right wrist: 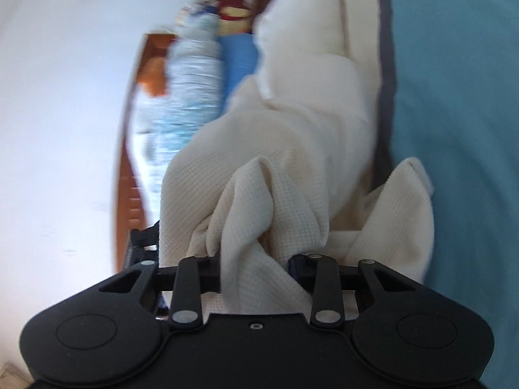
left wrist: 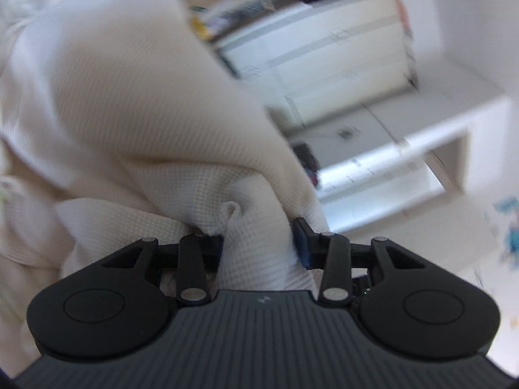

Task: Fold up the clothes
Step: 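Lift the cream garment with both grippers and carry it across the bed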

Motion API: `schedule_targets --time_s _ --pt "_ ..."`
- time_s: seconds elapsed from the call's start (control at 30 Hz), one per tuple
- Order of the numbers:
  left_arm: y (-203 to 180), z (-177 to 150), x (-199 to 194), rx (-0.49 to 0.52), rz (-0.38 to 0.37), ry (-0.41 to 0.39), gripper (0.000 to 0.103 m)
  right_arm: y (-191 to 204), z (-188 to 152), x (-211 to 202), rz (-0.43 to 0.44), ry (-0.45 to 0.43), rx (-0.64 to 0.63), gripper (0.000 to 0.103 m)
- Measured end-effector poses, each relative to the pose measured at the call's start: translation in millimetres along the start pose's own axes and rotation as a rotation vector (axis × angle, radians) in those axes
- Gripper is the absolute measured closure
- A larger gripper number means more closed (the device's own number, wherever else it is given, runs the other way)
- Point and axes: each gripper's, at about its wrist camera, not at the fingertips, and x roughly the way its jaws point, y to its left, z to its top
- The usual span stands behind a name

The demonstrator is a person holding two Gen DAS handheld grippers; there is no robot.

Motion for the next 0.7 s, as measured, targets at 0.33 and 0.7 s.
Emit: schedule_targets --time_s 0.33,0.7 --pt "-160 -74 50 0.264 0.008 0.159 0.065 93 -86 -153 -0.137 -0.175 -0.299 0.066" --pt "-341 -158 124 0.598 -0.031 0.314 0.061 137 -141 -338 -0.060 -0.496 -0.386 0.069"
